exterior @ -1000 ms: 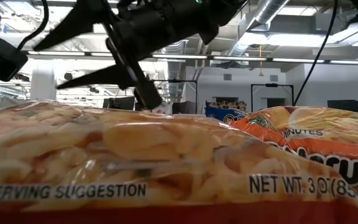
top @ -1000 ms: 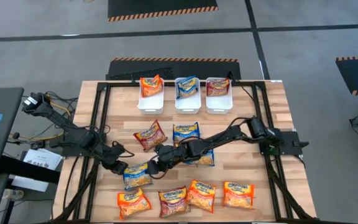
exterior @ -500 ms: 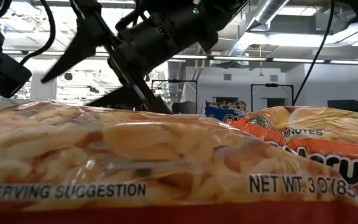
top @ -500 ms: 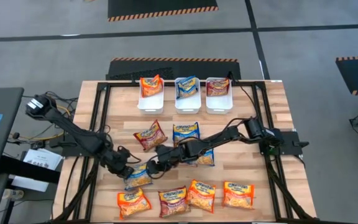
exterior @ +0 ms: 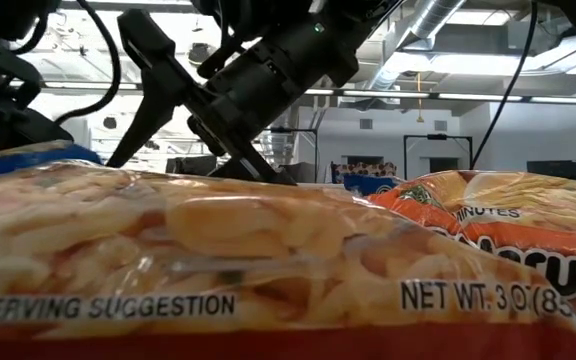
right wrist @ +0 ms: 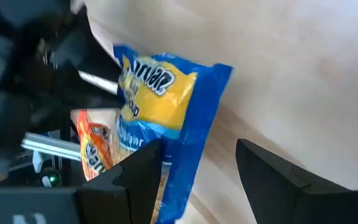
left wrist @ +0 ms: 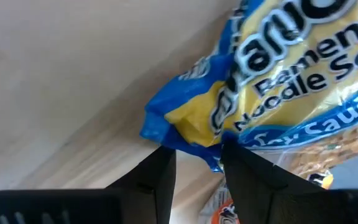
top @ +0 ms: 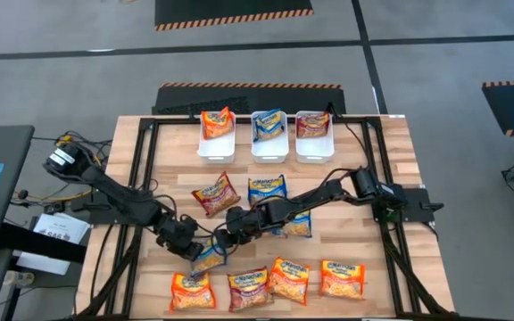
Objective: Sort Maruchan noodles
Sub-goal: Put the left blue noodle soup pack into the middle white bin
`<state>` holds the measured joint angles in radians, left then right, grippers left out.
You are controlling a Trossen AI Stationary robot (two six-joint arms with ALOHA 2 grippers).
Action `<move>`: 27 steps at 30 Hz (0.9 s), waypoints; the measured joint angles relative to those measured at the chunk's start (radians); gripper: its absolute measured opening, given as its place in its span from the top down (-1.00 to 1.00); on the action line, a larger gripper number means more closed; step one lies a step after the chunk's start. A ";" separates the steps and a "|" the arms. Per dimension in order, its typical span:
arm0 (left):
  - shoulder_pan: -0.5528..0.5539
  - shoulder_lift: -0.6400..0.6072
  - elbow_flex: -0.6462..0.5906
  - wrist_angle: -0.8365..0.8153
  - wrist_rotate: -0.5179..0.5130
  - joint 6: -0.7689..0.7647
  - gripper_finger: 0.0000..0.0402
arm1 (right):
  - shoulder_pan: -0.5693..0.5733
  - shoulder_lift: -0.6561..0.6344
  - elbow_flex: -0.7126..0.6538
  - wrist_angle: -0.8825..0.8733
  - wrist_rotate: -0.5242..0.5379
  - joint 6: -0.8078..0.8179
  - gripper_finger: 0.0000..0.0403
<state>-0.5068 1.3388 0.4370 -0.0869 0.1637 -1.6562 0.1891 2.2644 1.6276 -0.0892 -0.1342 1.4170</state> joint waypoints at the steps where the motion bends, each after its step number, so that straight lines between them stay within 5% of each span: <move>1: 0.006 0.010 0.000 0.019 0.005 0.003 0.41 | -0.001 -0.001 0.000 -0.002 0.000 0.000 -0.16; 27: 0.023 0.053 0.000 0.080 0.002 0.039 0.41 | -0.018 -0.011 -0.001 0.112 -0.201 -0.053 -0.16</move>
<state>-0.4837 1.3922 0.4370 -0.0068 0.1659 -1.6176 0.1711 2.2533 1.6270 0.0231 -0.3351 1.3642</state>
